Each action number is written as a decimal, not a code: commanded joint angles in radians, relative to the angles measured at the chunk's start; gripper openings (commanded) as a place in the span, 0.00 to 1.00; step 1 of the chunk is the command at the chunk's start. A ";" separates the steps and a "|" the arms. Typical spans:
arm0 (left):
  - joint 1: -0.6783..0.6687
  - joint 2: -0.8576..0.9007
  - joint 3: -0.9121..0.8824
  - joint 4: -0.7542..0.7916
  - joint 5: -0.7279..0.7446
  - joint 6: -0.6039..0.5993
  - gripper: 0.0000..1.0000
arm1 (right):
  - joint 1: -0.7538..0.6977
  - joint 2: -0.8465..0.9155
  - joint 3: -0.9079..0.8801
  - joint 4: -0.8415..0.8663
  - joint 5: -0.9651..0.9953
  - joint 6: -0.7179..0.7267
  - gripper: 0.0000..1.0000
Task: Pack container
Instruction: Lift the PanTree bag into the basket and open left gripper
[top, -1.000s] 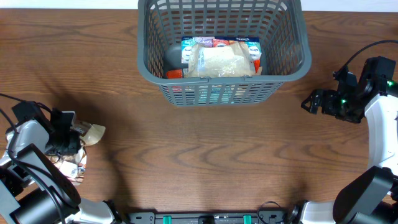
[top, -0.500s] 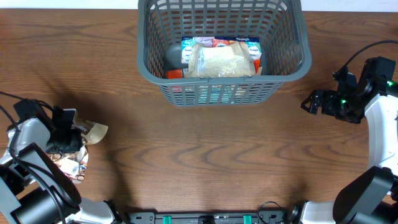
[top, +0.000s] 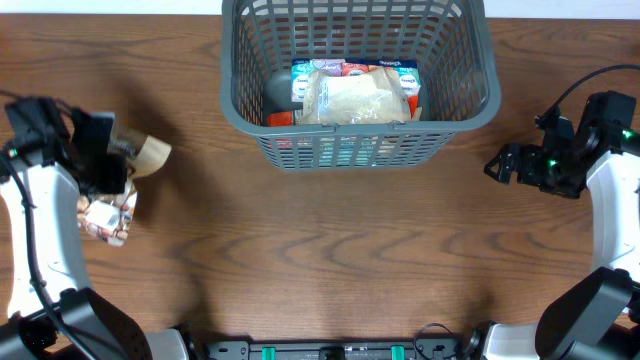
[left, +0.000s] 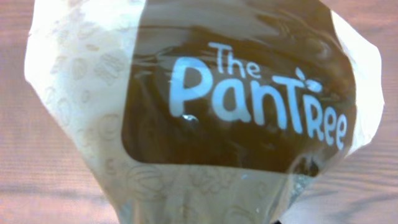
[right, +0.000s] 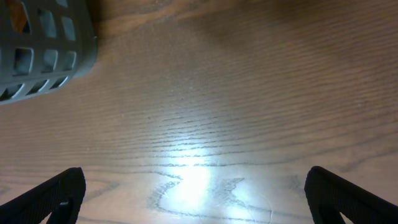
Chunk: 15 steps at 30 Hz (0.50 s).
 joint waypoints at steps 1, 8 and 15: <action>-0.069 -0.013 0.156 -0.073 0.076 -0.024 0.06 | 0.003 -0.017 -0.001 -0.002 -0.004 0.010 0.99; -0.261 -0.013 0.543 -0.159 0.083 -0.024 0.06 | 0.003 -0.017 -0.001 -0.002 -0.004 0.010 0.99; -0.485 0.002 0.793 0.014 0.083 0.021 0.06 | 0.003 -0.017 -0.001 0.003 -0.004 0.010 0.99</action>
